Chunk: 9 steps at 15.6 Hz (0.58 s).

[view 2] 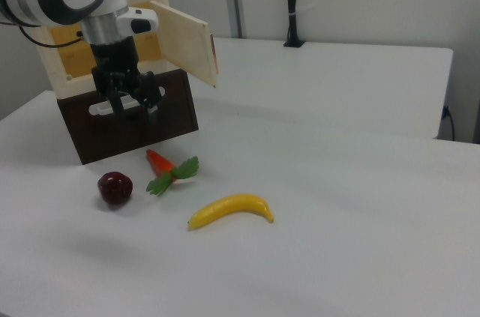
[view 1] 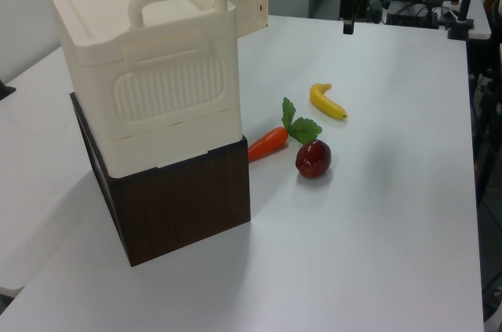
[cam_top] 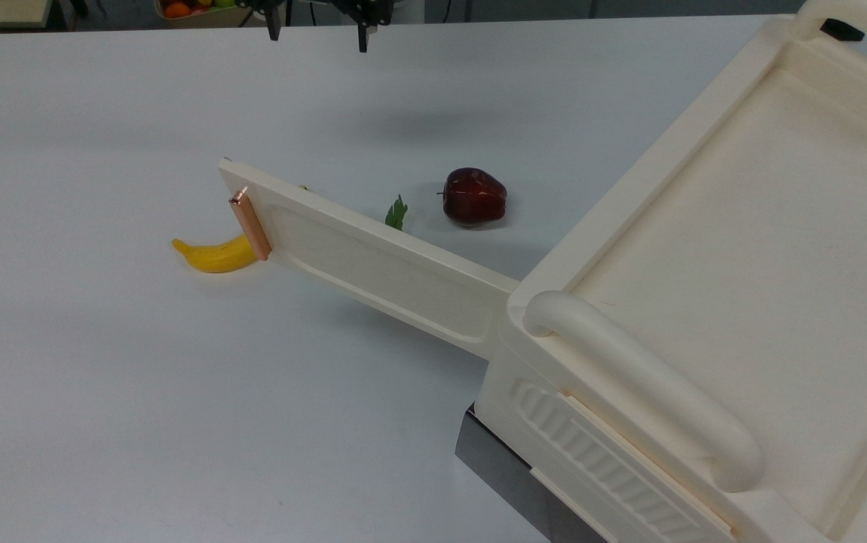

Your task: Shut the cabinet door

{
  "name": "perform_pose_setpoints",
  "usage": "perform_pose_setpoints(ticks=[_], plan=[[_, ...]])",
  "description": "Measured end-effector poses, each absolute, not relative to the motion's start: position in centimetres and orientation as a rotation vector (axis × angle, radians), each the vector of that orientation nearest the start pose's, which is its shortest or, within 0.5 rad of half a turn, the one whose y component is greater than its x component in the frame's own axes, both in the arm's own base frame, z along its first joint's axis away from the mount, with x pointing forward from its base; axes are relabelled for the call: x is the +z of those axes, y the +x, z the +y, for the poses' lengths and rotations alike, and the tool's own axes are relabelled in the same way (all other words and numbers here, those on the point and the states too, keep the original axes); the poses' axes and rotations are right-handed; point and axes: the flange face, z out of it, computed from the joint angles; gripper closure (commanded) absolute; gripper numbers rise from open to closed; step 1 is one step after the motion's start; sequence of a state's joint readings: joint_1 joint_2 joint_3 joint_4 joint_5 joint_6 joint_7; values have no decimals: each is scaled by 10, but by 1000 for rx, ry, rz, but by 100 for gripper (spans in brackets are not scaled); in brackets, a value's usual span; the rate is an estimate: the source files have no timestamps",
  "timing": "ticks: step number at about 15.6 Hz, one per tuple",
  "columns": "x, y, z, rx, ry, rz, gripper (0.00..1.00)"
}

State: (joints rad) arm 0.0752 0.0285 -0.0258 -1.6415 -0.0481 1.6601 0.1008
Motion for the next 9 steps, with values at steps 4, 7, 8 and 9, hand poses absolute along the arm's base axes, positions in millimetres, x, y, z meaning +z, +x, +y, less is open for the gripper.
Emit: perform_pose_setpoints(ticks=[4,7,8,9], plan=[[581,569,20,16,-3190,86,0],[580,570,20,18,-3190,86,0],[580,570,19,18,-3190,86,6],[580,570,19,18,-3190,87,17]])
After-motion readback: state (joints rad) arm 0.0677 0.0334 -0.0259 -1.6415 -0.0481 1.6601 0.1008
